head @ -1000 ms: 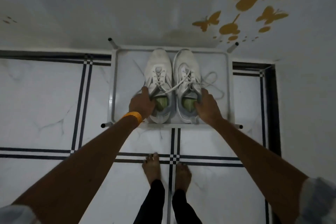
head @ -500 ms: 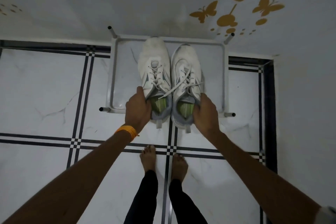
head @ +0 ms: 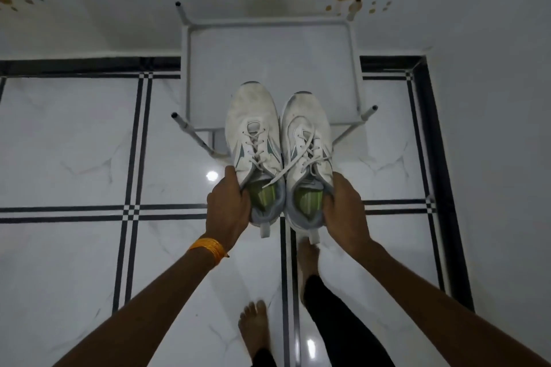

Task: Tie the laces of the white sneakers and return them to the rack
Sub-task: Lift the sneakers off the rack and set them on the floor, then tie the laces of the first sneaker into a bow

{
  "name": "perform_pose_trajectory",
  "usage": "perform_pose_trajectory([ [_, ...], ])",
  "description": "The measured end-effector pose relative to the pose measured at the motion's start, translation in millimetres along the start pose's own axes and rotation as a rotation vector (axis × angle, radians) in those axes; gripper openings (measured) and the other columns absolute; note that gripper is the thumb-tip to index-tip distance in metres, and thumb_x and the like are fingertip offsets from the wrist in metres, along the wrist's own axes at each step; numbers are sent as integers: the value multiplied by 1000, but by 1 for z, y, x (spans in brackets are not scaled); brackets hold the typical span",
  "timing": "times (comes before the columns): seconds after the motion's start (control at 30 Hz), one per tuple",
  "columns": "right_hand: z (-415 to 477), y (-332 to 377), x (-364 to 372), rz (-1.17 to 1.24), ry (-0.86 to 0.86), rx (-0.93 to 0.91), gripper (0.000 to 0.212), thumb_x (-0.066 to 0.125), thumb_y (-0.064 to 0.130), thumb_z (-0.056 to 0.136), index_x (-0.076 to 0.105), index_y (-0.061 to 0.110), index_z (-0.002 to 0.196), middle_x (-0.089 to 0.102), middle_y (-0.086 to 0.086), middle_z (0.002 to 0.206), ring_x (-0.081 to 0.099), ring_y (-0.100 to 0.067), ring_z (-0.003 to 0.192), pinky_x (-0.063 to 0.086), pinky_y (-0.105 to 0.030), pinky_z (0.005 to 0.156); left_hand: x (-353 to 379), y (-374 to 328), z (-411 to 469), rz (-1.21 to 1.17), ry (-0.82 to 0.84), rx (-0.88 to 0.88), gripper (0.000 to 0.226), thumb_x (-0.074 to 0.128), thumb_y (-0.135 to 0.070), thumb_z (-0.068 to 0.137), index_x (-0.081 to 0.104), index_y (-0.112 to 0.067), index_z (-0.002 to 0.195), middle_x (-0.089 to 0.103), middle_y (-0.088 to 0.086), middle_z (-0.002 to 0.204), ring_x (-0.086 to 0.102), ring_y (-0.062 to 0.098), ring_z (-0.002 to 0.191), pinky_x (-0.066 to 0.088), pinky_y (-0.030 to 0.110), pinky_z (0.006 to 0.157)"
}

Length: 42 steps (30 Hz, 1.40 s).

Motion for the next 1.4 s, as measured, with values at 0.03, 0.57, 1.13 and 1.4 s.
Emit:
perform_pose_trajectory([
  [0.03, -16, -11, 10, -3, 4, 1, 25, 47, 6, 94, 53, 9, 119, 62, -8, 109, 60, -23, 99, 52, -39, 87, 10, 12, -13, -6, 7, -5, 24, 50, -17, 96, 48, -6, 118, 67, 14, 104, 66, 32, 91, 54, 43, 83],
  [0.57, -63, -222, 217, -139, 103, 63, 24, 46, 7, 93, 54, 1, 115, 62, -14, 105, 61, -27, 94, 39, -26, 74, 248, 224, -60, 49, 139, -25, 27, 46, -24, 98, 48, -4, 117, 68, 15, 102, 66, 35, 86, 55, 46, 81],
  [1.13, -30, -286, 262, -480, 49, -27, 59, 59, 53, 83, 47, 18, 129, 47, -5, 125, 59, -25, 100, 44, -33, 74, 325, 317, -18, 224, 99, 198, 43, 39, -65, 88, 50, -24, 92, 57, -8, 74, 53, 10, 63, 38, 26, 54],
  [1.4, -14, -225, 316, -23, 216, -236, 18, 60, 15, 93, 67, 7, 107, 69, -1, 80, 62, -10, 50, 54, -27, 51, 312, 304, -14, 25, 34, 413, 19, 49, -34, 98, 57, -18, 96, 61, 0, 97, 61, 16, 73, 50, 29, 57],
])
Point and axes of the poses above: each hand's wrist, its own z-axis towards the middle knuckle, its own x-axis out of the palm, y = z × x, the point moved 3 cm from there along z, towards the middle knuckle
